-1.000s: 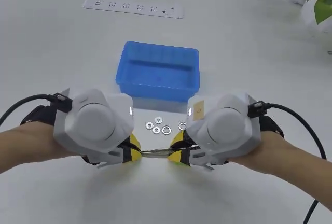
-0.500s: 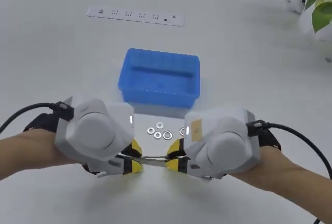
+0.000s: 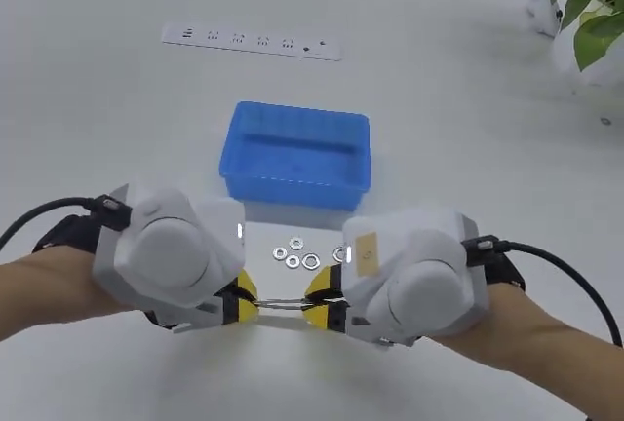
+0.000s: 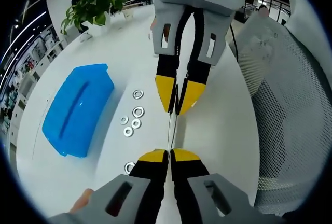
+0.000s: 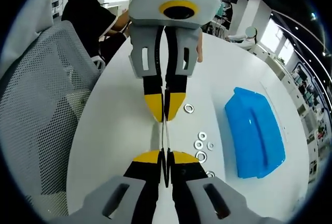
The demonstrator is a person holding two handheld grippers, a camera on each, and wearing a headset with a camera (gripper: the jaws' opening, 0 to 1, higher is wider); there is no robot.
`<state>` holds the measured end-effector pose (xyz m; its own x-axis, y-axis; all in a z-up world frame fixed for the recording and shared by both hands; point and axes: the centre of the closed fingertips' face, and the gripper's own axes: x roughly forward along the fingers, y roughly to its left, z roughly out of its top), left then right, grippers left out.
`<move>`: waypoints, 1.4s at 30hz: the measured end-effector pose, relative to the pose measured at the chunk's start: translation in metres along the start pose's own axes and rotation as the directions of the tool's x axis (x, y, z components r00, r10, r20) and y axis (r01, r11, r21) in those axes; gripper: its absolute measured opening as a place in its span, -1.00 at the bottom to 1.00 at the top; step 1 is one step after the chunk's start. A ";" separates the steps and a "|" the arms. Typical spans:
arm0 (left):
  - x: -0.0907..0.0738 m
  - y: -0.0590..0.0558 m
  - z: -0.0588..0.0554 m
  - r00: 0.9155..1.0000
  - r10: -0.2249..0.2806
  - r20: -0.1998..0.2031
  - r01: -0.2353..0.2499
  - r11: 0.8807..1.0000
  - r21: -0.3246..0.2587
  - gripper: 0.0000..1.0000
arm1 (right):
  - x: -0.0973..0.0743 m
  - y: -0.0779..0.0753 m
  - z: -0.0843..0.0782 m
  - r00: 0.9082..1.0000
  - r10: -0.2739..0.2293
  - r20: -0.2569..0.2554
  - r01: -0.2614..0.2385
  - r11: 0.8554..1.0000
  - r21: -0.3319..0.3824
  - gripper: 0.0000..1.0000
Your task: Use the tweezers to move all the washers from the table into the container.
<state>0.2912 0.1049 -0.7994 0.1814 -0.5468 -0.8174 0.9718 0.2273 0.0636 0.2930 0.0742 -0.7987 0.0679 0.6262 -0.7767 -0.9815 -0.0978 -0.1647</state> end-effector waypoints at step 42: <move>-0.033 -0.007 0.089 0.964 0.008 0.267 -0.017 0.999 0.033 -0.86 | -0.016 -0.003 0.006 0.977 -0.073 0.203 0.041 0.987 0.158 -0.85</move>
<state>0.2920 0.0502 -0.7218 0.2229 -0.7400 -0.6346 0.9729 0.2102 0.0966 0.2940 0.0693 -0.7826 0.1017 0.7754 -0.6233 -0.9939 0.0517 -0.0978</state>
